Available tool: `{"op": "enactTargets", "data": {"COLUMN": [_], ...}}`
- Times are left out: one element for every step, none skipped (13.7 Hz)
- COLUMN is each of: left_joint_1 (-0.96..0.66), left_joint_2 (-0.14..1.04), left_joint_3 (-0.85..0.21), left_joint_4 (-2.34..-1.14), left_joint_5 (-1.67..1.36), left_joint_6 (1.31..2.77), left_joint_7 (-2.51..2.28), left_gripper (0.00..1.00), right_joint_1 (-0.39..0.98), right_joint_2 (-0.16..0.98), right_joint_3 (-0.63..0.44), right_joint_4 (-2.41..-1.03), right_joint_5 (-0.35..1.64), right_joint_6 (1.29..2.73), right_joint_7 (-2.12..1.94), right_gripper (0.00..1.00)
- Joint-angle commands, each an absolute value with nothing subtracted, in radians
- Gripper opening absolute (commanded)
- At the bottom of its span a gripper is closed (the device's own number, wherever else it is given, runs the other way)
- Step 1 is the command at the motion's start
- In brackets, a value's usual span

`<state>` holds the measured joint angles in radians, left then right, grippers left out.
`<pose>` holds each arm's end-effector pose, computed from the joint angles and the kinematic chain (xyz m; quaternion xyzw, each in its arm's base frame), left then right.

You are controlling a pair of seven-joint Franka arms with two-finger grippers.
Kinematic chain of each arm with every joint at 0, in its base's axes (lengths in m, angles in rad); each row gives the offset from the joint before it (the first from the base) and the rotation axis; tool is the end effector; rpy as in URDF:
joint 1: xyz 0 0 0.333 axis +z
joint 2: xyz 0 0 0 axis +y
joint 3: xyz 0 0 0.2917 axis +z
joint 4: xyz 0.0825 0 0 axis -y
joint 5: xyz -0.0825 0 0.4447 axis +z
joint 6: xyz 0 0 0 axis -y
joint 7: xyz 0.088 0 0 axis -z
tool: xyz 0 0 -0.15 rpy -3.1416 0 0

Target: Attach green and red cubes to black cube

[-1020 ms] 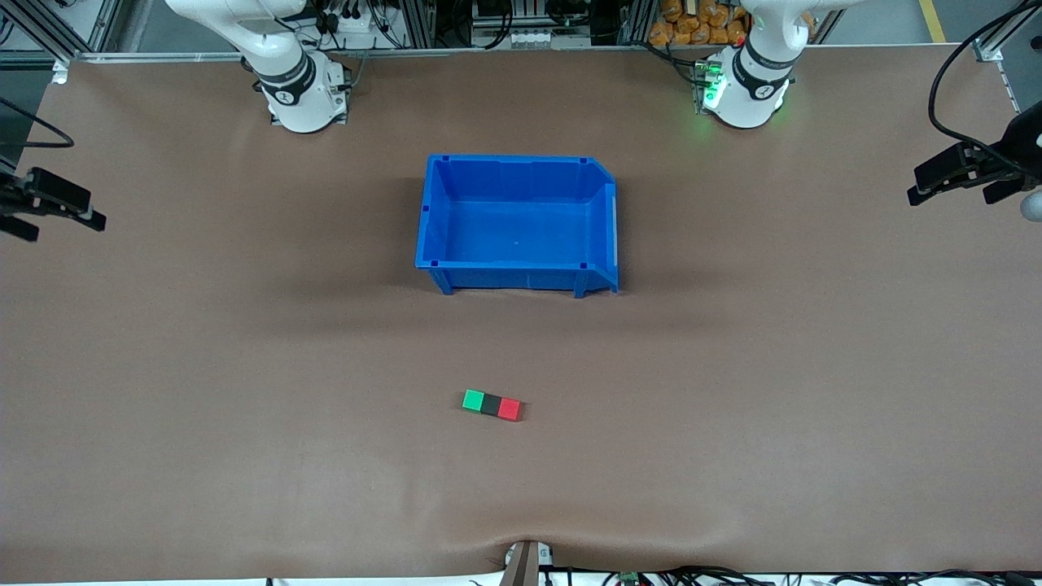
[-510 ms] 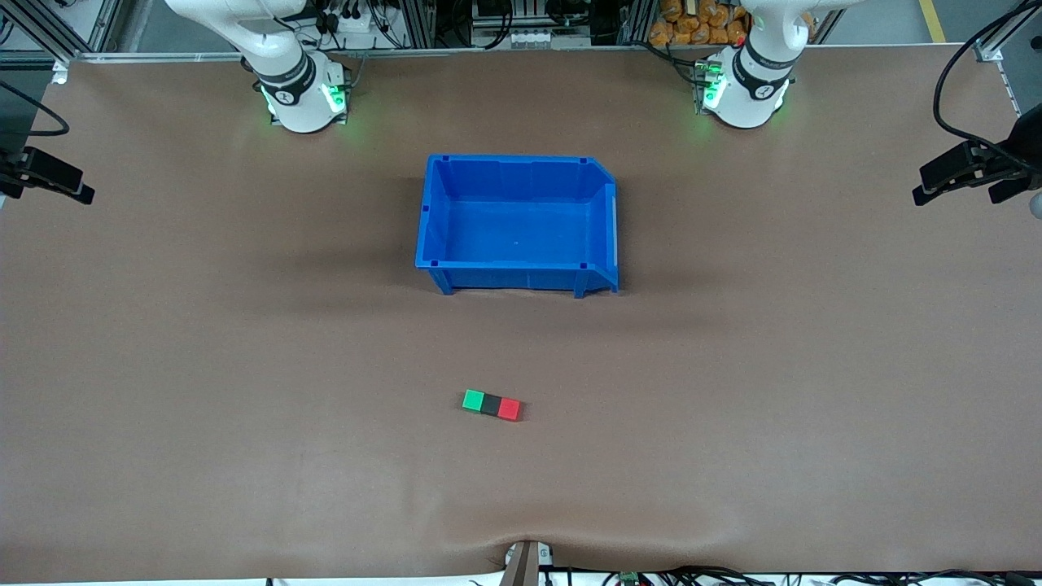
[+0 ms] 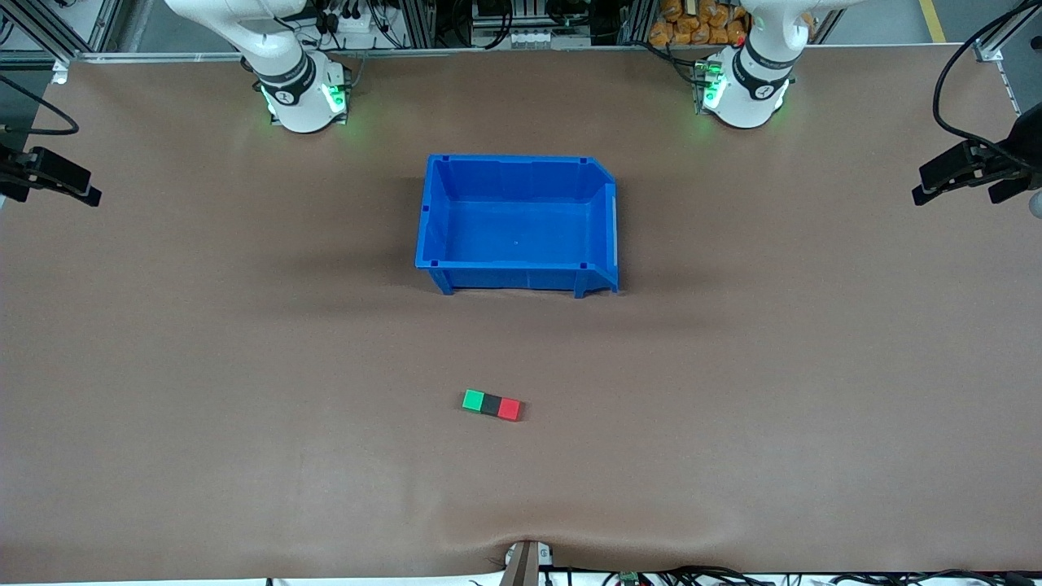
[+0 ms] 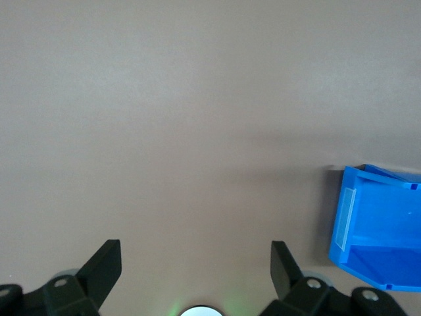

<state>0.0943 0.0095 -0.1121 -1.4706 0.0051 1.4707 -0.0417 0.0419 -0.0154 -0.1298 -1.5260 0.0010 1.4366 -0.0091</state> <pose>0.6072 -0.0097 0.5956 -0.9999 -0.0122 0.0046 0.0021 0.5913 -0.0524 0.5789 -0.9985 0.0393 0.0369 0.0033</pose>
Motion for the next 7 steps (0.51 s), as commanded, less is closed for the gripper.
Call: {"op": "enactTargets", "data": {"left_joint_1": [0.103, 0.104, 0.104, 0.104, 0.103, 0.103, 0.103], "left_joint_2": [0.014, 0.014, 0.014, 0.014, 0.014, 0.014, 0.014], "left_joint_3": [-0.118, -0.118, -0.118, -0.118, -0.12, -0.12, -0.12], "left_joint_4": [-1.453, -1.453, -1.453, -1.454, -1.454, -1.454, -1.454], "left_joint_5": [-0.003, -0.005, -0.005, -0.003, 0.0, 0.0, 0.0], "left_joint_6": [1.47, 1.47, 1.47, 1.468, 1.47, 1.468, 1.468], "left_joint_7": [-0.044, -0.044, -0.044, -0.044, -0.044, -0.044, -0.044], "left_gripper": [1.0, 1.0, 1.0, 1.0, 1.0, 1.0, 1.0], "right_joint_1": [0.046, 0.048, 0.048, 0.048, 0.048, 0.049, 0.049], "right_joint_2": [-0.045, -0.044, -0.046, -0.046, -0.046, -0.046, -0.043], "right_joint_3": [-0.129, -0.129, -0.129, -0.129, -0.127, -0.127, -0.127], "right_joint_4": [-1.554, -1.554, -1.554, -1.552, -1.551, -1.551, -1.551], "right_joint_5": [0.021, 0.021, 0.021, 0.021, 0.023, 0.025, 0.04], "right_joint_6": [1.447, 1.448, 1.447, 1.444, 1.44, 1.44, 1.443], "right_joint_7": [0.009, 0.009, 0.009, 0.009, 0.008, 0.009, 0.008], "right_gripper": [1.0, 1.0, 1.0, 1.0, 1.0, 1.0, 1.0]}}
